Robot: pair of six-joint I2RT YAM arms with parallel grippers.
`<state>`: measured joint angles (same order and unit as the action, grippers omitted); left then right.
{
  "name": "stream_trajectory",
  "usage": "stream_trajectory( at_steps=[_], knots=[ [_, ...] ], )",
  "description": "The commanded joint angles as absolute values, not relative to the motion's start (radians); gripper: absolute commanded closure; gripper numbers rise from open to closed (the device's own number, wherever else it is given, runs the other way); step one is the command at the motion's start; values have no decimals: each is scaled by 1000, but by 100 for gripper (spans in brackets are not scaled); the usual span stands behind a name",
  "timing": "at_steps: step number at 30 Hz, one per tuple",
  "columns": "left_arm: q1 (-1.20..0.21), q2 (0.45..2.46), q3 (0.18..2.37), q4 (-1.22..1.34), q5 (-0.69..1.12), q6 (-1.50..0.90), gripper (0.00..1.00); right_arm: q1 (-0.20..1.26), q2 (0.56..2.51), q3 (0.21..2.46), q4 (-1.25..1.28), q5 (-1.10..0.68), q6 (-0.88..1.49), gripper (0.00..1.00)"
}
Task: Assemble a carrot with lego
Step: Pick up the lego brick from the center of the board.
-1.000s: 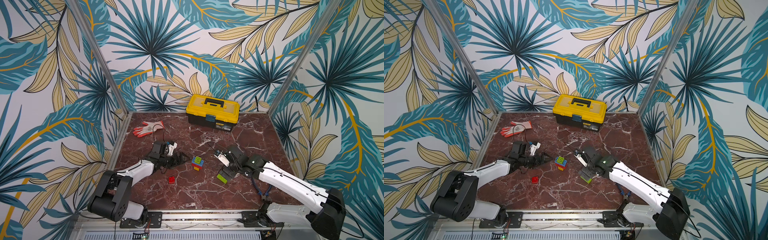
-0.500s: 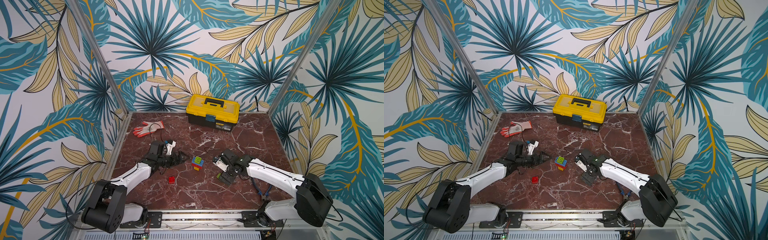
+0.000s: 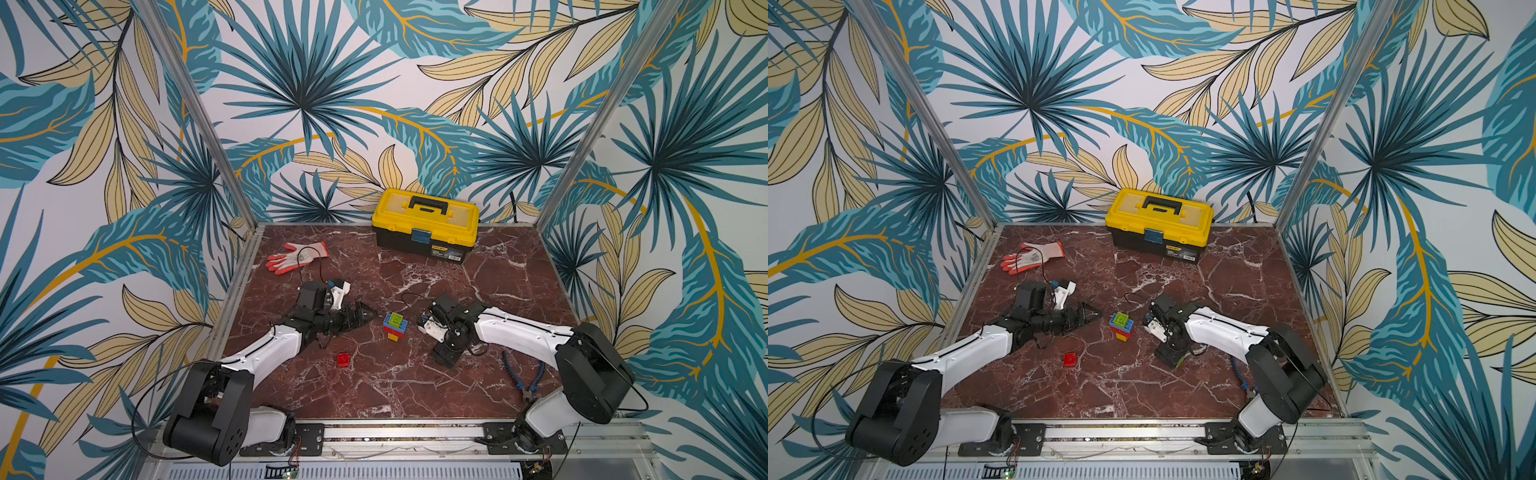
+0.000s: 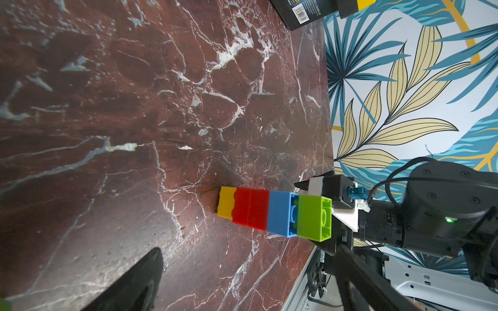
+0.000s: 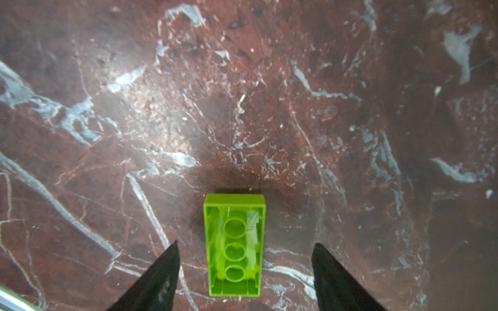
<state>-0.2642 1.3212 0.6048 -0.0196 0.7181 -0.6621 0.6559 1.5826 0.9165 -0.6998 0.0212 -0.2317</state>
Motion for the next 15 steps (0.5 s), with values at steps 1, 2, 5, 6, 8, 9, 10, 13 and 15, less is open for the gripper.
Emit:
stream_trajectory(
  at_steps=[1,2,5,6,8,9,10,13,15],
  knots=[
    [-254,1309,614,-26,715,-658,0,651,1611,940,-708,13,-224,25],
    [-254,1309,614,-25,715,-660,1,651,1619,943,-713,13,-222,26],
    [-251,1310,613,-26,715,-658,1,650,1648,956,-724,16,-225,29],
    [-250,1310,613,-26,716,-657,1,650,1656,960,-727,18,-224,29],
    [-249,1310,614,-26,716,-656,1,649,1674,969,-739,15,-226,32],
    [-249,1311,614,-26,716,-657,1,650,1683,975,-751,17,-222,33],
    [-249,1312,614,-26,714,-656,1,650,1688,976,-759,18,-221,33],
    [-248,1313,615,-26,717,-656,1,649,1685,964,-777,34,-215,34],
    [-248,1316,617,-26,717,-654,1,649,1676,946,-782,35,-212,35]
  ],
)
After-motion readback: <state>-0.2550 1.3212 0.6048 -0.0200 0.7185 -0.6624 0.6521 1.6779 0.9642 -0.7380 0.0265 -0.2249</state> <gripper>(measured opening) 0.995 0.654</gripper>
